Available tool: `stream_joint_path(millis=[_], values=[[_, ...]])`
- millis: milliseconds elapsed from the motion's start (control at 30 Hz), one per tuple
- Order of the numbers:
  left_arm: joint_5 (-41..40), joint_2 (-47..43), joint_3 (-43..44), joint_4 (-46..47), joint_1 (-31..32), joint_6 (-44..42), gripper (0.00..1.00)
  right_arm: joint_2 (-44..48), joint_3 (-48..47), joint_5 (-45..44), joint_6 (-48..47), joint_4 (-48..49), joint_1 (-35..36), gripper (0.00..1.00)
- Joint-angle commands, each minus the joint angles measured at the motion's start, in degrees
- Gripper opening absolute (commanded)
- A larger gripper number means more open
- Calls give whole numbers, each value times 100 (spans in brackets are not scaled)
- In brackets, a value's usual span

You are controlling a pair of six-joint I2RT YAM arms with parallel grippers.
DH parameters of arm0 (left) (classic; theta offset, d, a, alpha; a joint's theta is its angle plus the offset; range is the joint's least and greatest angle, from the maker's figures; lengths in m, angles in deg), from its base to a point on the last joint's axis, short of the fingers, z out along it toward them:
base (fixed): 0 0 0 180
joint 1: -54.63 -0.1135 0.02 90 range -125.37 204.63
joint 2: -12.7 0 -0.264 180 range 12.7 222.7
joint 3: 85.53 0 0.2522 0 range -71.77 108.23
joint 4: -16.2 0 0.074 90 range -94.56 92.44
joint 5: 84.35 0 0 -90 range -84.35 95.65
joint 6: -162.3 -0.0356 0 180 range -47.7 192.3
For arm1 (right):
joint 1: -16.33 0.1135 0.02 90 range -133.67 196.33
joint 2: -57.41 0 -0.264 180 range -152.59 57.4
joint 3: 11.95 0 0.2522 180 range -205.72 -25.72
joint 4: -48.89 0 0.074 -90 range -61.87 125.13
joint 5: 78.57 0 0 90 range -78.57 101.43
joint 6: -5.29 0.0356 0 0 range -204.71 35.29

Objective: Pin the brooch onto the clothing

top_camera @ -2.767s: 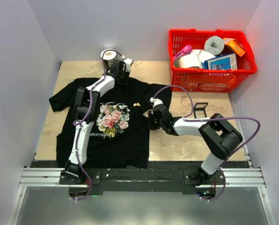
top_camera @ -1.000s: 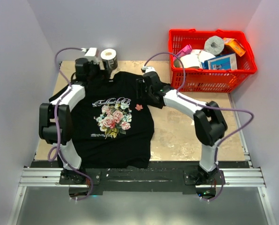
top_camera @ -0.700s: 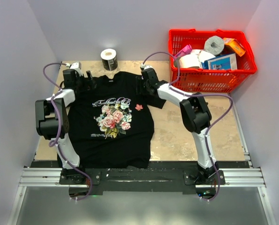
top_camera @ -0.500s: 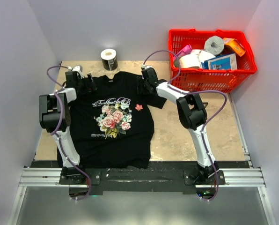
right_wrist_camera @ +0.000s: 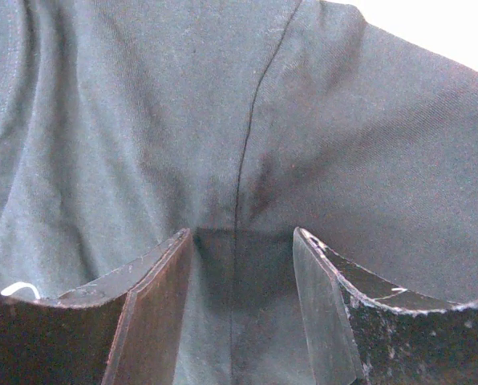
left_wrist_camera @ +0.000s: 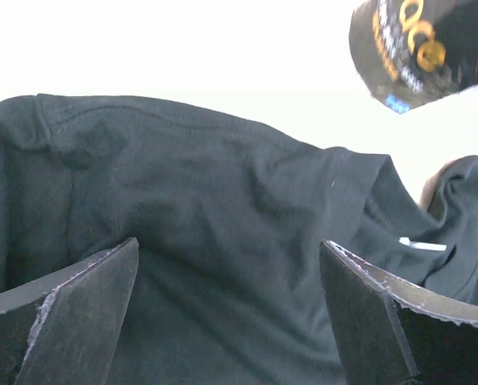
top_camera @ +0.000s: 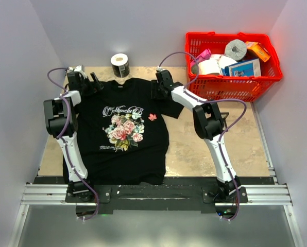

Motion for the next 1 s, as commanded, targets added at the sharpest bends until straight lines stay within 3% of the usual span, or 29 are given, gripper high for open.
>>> stream_joint_path(millis=[0, 333, 533, 867, 967], values=[[164, 665, 427, -239, -88, 177, 99, -343, -446, 165, 316, -427, -157, 57], [164, 1343, 1586, -494, -106, 115, 99, -590, -948, 341, 562, -436, -289, 57], [199, 1291, 1642, -398, -115, -157, 99, -449, -992, 359, 466, -383, -307, 58], [-125, -931, 77, 639, -9, -737, 99, 473, -659, 113, -263, -295, -289, 60], [-380, -1966, -380, 789, 70, -807, 99, 911, -501, 95, -412, -260, -272, 61]])
